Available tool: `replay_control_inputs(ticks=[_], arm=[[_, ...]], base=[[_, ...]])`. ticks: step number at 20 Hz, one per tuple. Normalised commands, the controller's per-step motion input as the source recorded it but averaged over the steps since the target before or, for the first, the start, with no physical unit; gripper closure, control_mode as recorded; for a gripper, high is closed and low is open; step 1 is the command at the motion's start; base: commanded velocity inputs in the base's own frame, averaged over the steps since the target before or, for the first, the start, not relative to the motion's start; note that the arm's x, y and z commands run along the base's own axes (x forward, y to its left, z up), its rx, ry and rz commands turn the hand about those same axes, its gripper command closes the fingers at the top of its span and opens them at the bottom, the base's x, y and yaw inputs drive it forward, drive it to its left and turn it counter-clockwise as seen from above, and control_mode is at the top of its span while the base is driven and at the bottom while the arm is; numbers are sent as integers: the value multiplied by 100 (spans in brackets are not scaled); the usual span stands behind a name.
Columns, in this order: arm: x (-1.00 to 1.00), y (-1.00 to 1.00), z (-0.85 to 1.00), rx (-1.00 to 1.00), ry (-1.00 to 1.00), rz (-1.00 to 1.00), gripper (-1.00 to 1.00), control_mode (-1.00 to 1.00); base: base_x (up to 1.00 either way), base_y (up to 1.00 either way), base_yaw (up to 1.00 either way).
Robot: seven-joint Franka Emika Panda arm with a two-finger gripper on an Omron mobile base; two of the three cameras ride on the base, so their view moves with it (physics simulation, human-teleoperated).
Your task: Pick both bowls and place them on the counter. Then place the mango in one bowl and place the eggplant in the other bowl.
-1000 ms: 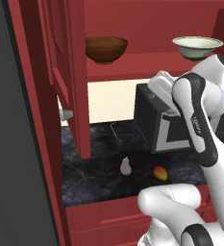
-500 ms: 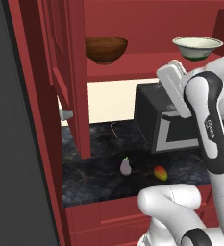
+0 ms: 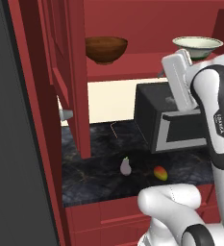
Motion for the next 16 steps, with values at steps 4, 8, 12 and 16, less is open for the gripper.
replay_control_inputs(ticks=[4, 8, 12, 16], arm=[[9, 11, 31, 4, 0, -5, -100, -100], [25, 2, 21, 0, 0, -3, -100, -100], [35, 7, 17, 0, -1, -4, -100, -100], [38, 6, 25, 3, 0, -1, -100, -100]], base=[[0, 0, 0], [0, 0, 0], [0, 0, 0], [0, 0, 0]])
